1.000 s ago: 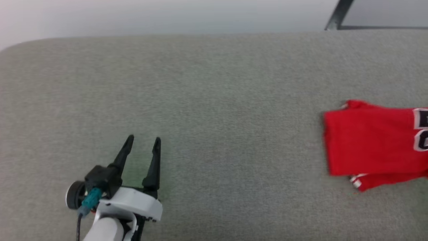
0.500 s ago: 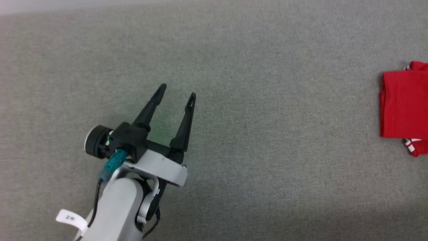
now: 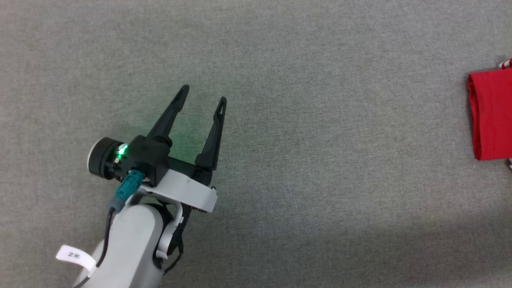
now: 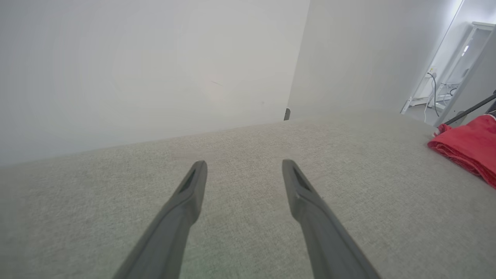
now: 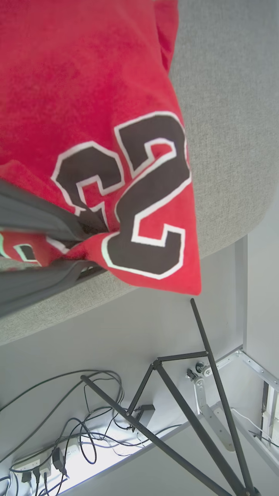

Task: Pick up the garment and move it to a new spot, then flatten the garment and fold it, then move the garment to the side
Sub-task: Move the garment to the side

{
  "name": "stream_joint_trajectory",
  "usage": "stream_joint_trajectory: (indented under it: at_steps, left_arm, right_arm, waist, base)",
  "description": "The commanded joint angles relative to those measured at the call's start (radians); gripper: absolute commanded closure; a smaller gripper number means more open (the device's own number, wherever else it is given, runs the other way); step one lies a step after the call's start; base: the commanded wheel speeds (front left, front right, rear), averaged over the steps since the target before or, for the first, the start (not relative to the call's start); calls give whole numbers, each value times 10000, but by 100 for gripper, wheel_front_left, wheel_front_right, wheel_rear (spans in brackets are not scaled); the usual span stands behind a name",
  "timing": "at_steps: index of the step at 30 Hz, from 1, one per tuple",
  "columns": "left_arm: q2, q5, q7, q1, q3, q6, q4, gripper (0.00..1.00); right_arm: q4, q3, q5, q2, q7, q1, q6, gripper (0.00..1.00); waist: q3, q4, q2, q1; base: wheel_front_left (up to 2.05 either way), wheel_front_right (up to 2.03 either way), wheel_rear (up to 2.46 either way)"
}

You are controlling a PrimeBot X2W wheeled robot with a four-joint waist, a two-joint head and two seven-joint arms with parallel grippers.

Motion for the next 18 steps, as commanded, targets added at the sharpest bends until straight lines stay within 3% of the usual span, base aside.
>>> stream_joint_trajectory:
  at_steps: [1, 2, 3, 4, 5, 6, 12, 18]
  left_arm:
    - [18, 45, 20, -14, 5, 32, -64, 0]
    - [22, 44, 20, -2, 7, 59, -80, 0]
    - [17, 28, 4, 16, -1, 77, -73, 0]
    - [10, -17, -24, 44, 4, 74, -47, 0]
    - [4, -77, -38, 88, -3, 46, 14, 0]
    - [-5, -128, -66, 140, -13, -5, 97, 0]
    - [-59, -415, -498, 472, 109, -112, 737, 0]
    - [-108, -789, -872, 1152, 555, -91, 1182, 0]
  right_arm:
    - [110, 40, -76, 37, -169, -148, -9, 100]
    - [229, 87, -128, 60, -292, -209, -10, 100]
    - [359, 152, -153, 78, -381, -251, -10, 85]
    - [467, 229, -170, 102, -450, -282, -10, 64]
    - [598, 289, -183, 108, -510, -291, -10, 27]
    - [708, 332, -182, 104, -577, -293, -10, 0]
    - [1076, 779, -302, -14, -911, -68, -10, 0]
    - [559, 1509, 47, 384, -924, 279, -10, 0]
  waist:
    - [-9, 22, 0, 0]
    - [-38, 24, 0, 0]
    - [-84, 31, 0, 0]
    - [-150, 33, 0, 0]
    - [-243, 46, 0, 0]
    - [-359, 64, 0, 0]
    - [-1393, 270, 0, 0]
    - [-2614, 631, 0, 0]
  base:
    - [0, 0, 0]
    - [0, 0, 0]
    - [0, 0, 0]
    - [0, 0, 0]
    - [0, 0, 0]
    - [0, 0, 0]
    - [0, 0, 0]
    - [0, 0, 0]
